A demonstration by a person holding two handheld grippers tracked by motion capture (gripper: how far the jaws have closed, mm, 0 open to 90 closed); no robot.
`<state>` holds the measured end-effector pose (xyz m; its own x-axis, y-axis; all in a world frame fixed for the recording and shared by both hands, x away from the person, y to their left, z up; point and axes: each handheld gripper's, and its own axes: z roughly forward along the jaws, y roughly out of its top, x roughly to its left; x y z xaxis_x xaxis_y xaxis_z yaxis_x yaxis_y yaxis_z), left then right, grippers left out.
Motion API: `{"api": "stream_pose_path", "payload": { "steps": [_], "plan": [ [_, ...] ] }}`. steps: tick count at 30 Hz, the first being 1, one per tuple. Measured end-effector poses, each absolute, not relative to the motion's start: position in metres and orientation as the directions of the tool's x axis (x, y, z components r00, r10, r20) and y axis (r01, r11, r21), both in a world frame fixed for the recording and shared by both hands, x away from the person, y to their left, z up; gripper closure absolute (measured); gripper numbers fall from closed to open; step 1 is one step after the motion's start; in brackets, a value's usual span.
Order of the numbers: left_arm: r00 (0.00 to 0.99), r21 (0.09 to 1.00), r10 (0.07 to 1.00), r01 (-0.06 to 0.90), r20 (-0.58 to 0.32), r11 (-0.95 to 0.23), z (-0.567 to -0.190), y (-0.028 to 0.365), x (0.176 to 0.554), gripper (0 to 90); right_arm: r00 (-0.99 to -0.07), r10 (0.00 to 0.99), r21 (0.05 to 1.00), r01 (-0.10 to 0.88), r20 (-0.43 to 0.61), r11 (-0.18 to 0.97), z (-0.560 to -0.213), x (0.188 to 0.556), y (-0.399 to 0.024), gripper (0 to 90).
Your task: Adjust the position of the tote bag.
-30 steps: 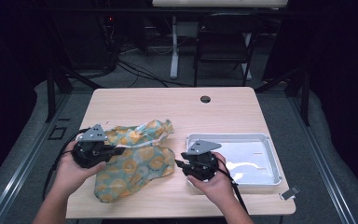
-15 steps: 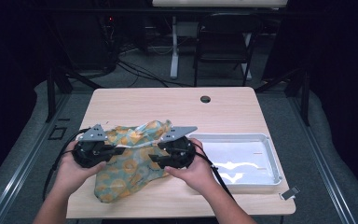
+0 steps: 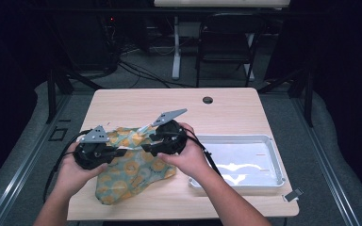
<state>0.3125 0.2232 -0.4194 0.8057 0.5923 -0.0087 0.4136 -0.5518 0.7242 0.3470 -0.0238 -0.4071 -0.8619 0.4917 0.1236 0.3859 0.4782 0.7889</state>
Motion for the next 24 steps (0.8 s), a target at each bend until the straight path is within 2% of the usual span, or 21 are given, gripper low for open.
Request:
{"api": "stream_pose_path", "payload": {
  "steps": [15, 24],
  "plan": [
    [0.820, 0.707, 0.572, 0.407, -0.004, -0.578, -0.422, 0.220, 0.313, 89.8, -0.883, 0.442, 0.771, 0.388, 0.155, 0.505, -0.406, 0.356, -0.001, 47.2],
    [0.831, 0.691, 0.556, 0.405, -0.005, -0.599, -0.424, 0.218, 0.313, 89.8, -0.879, 0.457, 0.771, 0.384, 0.137, 0.508, -0.403, 0.360, -0.001, 45.4]
  ]
}}
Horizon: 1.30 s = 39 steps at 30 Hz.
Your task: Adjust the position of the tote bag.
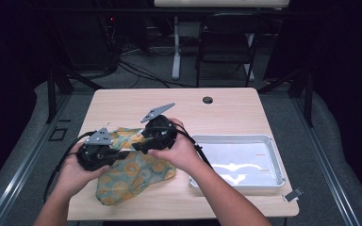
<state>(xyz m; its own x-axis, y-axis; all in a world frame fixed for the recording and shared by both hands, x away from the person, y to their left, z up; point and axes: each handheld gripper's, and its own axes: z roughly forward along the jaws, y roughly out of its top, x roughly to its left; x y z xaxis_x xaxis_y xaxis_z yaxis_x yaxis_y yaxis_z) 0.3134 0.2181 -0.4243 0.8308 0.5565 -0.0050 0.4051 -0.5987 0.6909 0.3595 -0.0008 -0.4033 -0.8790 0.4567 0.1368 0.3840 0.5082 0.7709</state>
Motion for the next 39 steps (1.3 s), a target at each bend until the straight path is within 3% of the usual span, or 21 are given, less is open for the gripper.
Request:
{"api": "stream_pose_path", "payload": {
  "steps": [9, 25, 35, 39],
  "plan": [
    [0.833, 0.687, 0.553, 0.403, -0.002, -0.605, -0.425, 0.218, 0.314, 89.7, -0.888, 0.439, 0.749, 0.384, 0.139, 0.540, -0.409, 0.363, 0.007, 47.2],
    [0.823, 0.689, 0.567, 0.425, -0.025, -0.587, -0.426, 0.222, 0.316, 88.1, -0.906, 0.393, 0.723, 0.377, 0.158, 0.579, -0.413, 0.355, 0.012, 87.2],
    [0.814, 0.722, 0.578, 0.431, -0.053, -0.541, -0.409, 0.242, 0.312, 64.8, -0.910, 0.389, 0.729, 0.365, 0.146, 0.579, -0.413, 0.349, 0.010, 89.6],
    [0.810, 0.738, 0.583, 0.430, -0.062, -0.520, -0.403, 0.251, 0.310, 61.4, -0.909, 0.389, 0.732, 0.366, 0.149, 0.575, -0.413, 0.348, 0.008, 89.6]
  ]
}}
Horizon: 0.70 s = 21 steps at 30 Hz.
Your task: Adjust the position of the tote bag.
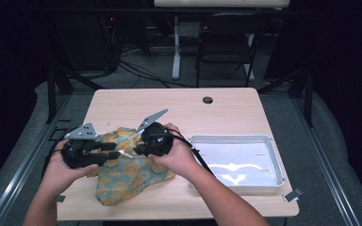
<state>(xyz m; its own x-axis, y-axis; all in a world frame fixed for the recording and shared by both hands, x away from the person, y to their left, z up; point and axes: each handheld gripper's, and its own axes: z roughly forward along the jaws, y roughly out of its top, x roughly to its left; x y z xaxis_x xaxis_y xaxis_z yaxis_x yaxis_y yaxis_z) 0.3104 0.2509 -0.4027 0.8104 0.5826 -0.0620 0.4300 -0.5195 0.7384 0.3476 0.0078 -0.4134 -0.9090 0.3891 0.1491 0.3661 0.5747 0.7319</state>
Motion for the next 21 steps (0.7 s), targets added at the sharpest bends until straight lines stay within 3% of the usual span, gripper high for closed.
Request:
{"api": "stream_pose_path", "payload": {
  "steps": [11, 21],
  "plan": [
    [0.748, 0.797, 0.657, 0.451, -0.093, -0.401, -0.400, 0.274, 0.316, 57.7, -0.921, 0.365, 0.726, 0.346, 0.140, 0.594, -0.416, 0.337, 0.008, 89.7],
    [0.725, 0.762, 0.680, 0.498, -0.104, -0.414, -0.422, 0.267, 0.330, 52.0, -0.927, 0.350, 0.714, 0.337, 0.136, 0.613, -0.422, 0.332, 0.010, 89.6]
  ]
}}
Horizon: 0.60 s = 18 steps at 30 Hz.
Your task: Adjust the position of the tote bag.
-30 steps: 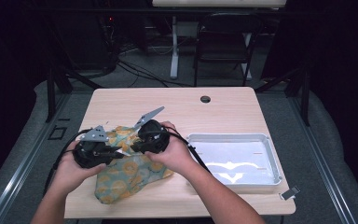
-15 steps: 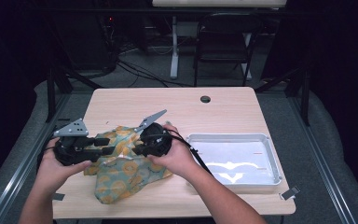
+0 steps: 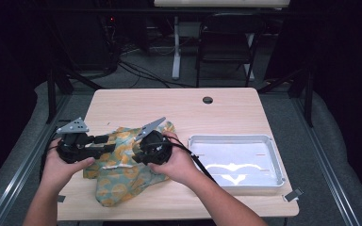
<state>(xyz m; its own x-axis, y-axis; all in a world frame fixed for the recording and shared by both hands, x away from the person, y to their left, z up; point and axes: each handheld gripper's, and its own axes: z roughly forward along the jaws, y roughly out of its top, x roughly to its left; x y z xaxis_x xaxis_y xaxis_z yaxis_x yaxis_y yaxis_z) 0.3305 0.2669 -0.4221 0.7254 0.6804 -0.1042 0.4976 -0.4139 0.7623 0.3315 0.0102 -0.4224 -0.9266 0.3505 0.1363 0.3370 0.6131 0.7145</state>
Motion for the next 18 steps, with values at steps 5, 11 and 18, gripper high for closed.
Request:
{"api": "stream_pose_path", "payload": {
  "steps": [5, 11, 18],
  "plan": [
    [0.713, 0.762, 0.690, 0.514, -0.124, -0.395, -0.433, 0.265, 0.337, 50.0, -0.923, 0.358, 0.711, 0.347, 0.143, 0.611, -0.429, 0.331, 0.010, 89.2],
    [0.706, 0.748, 0.693, 0.536, -0.144, -0.391, -0.444, 0.264, 0.344, 48.9, -0.928, 0.350, 0.705, 0.336, 0.132, 0.625, -0.432, 0.329, 0.013, 88.8],
    [0.714, 0.744, 0.675, 0.550, -0.185, -0.379, -0.449, 0.265, 0.346, 63.0, -0.928, 0.352, 0.699, 0.332, 0.122, 0.633, -0.434, 0.329, 0.015, 88.0]
  ]
}}
